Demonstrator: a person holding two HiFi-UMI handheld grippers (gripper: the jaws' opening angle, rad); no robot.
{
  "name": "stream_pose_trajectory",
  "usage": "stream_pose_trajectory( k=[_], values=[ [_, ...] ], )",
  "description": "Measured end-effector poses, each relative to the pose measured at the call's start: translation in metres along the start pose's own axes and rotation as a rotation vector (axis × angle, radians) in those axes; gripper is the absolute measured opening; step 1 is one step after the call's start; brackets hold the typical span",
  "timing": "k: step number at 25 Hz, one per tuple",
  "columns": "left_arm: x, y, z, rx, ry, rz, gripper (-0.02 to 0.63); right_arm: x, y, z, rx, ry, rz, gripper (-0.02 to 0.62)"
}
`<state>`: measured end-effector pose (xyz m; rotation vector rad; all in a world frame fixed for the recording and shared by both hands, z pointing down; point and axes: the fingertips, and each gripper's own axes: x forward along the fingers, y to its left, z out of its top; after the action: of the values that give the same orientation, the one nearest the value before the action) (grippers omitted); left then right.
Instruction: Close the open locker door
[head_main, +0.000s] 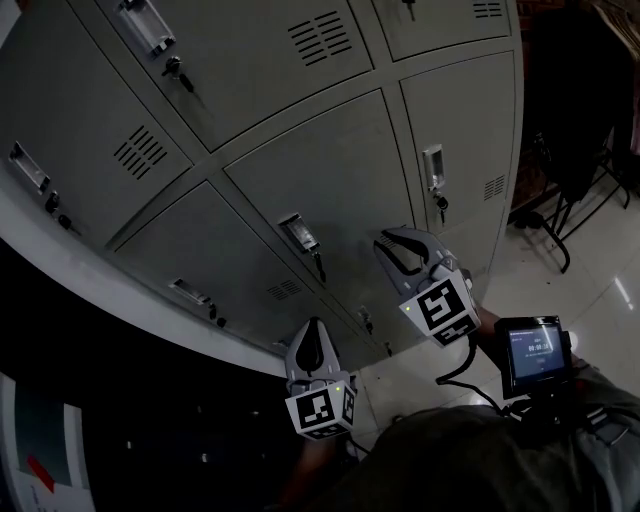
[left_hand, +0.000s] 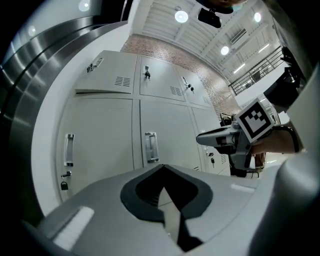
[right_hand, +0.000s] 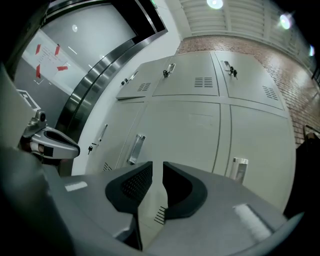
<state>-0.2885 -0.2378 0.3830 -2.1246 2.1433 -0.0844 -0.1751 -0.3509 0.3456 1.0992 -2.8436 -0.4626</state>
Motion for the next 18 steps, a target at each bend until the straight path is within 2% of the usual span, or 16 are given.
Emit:
stream_pose_trajectory(
  k=[5, 11, 15, 18],
  values=[
    [-0.022, -0.060, 0.005, -0.012, 0.016, 0.033, 0.002, -0.065, -0.020, -0.011, 0.018, 0.013, 0.028, 0.064],
    [-0.058, -0.122, -0.002, -0.010, 0.054, 0.085, 0.002, -0.141, -0.029, -0.029, 0.087, 0.015, 0.082, 0.052],
    [-0.083, -0.145, 0.006, 0.004, 0.071, 0.082, 0.002, -0.179, -0.022, -0.031, 0.126, 0.023, 0.081, 0.046],
    [-0.101, -0.153, 0.015, 0.004, 0.047, 0.071, 0.002, -0.204, -0.012, -0.023, 0.136, 0.013, 0.071, 0.046]
  ],
)
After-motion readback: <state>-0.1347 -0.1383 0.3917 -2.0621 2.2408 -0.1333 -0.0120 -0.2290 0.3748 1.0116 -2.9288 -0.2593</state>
